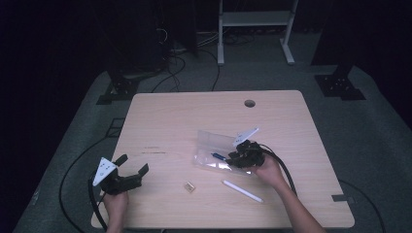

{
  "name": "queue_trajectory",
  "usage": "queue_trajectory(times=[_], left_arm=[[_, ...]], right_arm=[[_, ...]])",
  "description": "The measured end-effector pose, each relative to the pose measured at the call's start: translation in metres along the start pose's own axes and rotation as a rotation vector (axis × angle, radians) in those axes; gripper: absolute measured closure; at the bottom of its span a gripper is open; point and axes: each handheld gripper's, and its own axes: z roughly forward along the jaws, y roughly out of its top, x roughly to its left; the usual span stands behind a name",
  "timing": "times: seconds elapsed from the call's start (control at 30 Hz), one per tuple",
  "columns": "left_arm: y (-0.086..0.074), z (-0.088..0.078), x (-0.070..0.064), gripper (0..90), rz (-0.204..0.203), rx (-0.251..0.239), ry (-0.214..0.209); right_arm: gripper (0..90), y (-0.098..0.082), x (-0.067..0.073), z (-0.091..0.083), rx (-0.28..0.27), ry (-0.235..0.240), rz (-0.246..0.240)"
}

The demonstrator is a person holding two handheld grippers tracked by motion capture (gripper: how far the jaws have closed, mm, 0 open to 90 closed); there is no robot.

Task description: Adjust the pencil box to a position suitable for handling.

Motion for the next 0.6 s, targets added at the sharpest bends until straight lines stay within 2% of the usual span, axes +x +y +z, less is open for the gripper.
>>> queue_trajectory(times=[0.17,0.6], left_arm=[[0.000,0.000,0.000,1.1,0.002,0.002,0.000],[0.000,0.001,-0.001,1.1,0.001,0.006,0.001]], right_arm=[[62.1,-0.002,0.005,-0.009,-0.009,0.017,0.008],[56.5,-0.013,0.017,-0.024,-0.033,0.021,-0.003]])
